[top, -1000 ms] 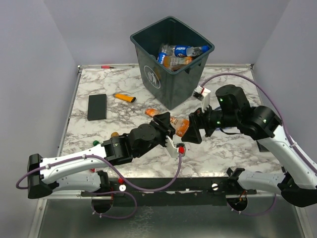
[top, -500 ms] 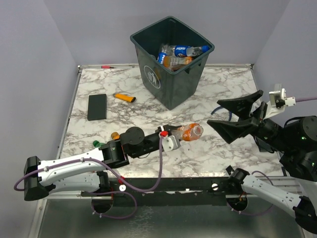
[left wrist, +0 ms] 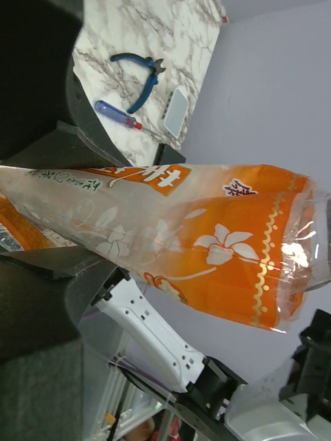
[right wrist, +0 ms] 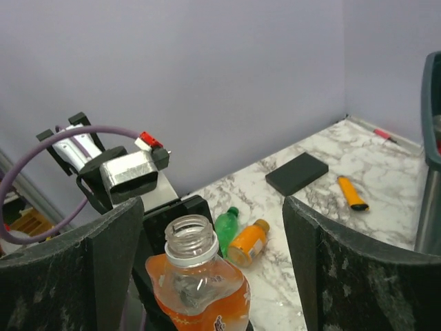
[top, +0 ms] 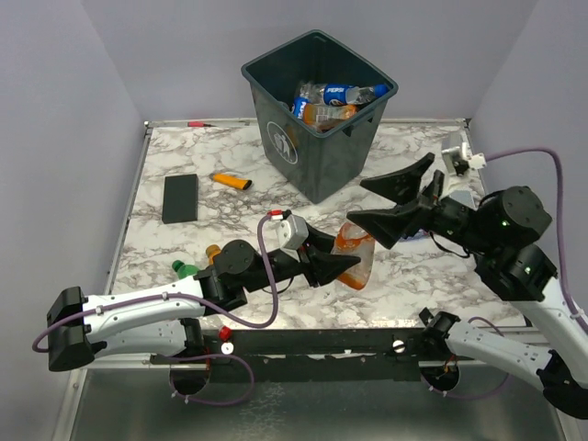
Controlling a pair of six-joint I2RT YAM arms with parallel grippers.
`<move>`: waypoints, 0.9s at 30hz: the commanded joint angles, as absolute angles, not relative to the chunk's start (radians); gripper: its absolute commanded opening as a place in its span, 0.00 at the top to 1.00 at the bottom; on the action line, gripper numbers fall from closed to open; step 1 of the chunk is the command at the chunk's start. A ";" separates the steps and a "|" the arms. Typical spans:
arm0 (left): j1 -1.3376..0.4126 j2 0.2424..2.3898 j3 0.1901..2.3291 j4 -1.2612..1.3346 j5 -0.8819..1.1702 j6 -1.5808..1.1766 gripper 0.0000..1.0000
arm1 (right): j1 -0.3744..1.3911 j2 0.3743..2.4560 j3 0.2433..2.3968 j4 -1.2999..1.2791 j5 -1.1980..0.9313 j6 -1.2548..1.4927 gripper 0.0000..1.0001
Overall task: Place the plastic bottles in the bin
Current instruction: Place the plastic bottle in the trash bin.
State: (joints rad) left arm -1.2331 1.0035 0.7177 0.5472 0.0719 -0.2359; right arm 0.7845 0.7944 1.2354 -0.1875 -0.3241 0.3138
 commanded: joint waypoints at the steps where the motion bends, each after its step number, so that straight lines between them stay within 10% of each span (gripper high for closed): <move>1: -1.226 0.998 0.722 0.608 0.078 -0.318 0.60 | 0.788 0.845 1.267 -0.247 -0.391 0.330 0.21; 9: -1.223 0.999 0.721 0.597 0.071 -0.296 0.60 | 0.788 0.869 1.266 -0.266 -0.397 0.335 0.42; 15: -1.223 0.987 0.720 0.589 0.047 -0.268 0.48 | 0.788 0.888 1.291 -0.316 -0.375 0.310 0.96; 18: -1.222 0.952 0.709 0.572 -0.017 -0.227 0.04 | 0.789 0.896 1.311 -0.297 -0.329 0.305 1.00; 27: -1.223 0.637 0.629 0.412 -0.474 0.014 0.01 | 0.788 0.998 1.448 0.020 0.129 0.167 1.00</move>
State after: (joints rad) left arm -1.2232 0.8005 0.6785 0.4896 -0.1749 -0.1497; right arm 0.7864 0.9619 1.3853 -0.2218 -0.1574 0.2653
